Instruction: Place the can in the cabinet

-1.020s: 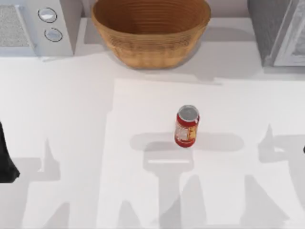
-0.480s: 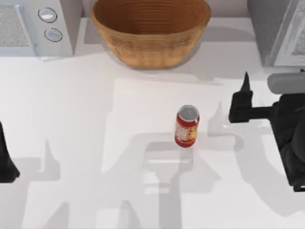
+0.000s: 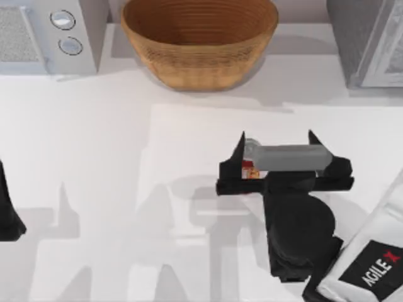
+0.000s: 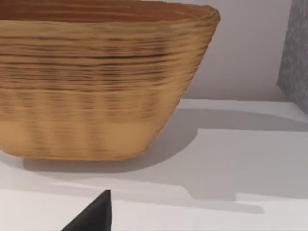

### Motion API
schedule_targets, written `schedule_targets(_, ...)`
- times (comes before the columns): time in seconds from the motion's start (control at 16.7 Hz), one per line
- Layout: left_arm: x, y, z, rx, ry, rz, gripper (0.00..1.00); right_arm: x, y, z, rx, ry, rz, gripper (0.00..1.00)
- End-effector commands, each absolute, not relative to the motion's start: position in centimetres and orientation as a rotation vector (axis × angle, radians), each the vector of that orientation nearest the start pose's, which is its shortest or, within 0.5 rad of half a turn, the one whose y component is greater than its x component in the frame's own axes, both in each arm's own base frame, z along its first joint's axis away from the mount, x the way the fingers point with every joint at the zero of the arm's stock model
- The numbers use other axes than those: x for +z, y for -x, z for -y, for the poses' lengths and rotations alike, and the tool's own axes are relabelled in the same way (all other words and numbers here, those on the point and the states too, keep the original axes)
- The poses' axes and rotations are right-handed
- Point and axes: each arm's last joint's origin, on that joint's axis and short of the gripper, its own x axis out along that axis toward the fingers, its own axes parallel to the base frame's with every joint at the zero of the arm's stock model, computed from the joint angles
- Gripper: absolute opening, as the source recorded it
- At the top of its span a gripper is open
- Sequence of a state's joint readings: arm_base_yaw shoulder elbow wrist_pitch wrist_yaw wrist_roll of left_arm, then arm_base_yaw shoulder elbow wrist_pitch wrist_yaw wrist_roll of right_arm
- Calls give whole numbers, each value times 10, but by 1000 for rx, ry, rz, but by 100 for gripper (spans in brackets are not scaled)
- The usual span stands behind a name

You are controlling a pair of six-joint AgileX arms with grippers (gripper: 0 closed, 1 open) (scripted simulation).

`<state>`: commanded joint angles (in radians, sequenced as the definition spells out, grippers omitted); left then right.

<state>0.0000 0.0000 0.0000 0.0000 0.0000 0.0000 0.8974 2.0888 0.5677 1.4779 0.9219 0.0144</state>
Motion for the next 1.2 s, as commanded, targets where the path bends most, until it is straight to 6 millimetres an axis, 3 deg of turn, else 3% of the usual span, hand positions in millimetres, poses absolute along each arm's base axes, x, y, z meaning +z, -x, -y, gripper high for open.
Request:
schedule_targets(0.24,160,-106,1,0,0,0,100,40,-196,-257,-6,10,-2,100)
schedule_targets(0.48,160,-106,1,0,0,0,100,14,-183,-267,-9,-1,5,100)
schedule_targets(0.84,160,-106,1,0,0,0,100,11,-181,-268,-10,-2,6,100)
schedule_targets(0.9,160,-106,1,0,0,0,100,-1,-183,-267,-12,33,-14,100)
schedule_targets(1.2,160,-106,1,0,0,0,100,6,-198,-272,-10,-4,5,100)
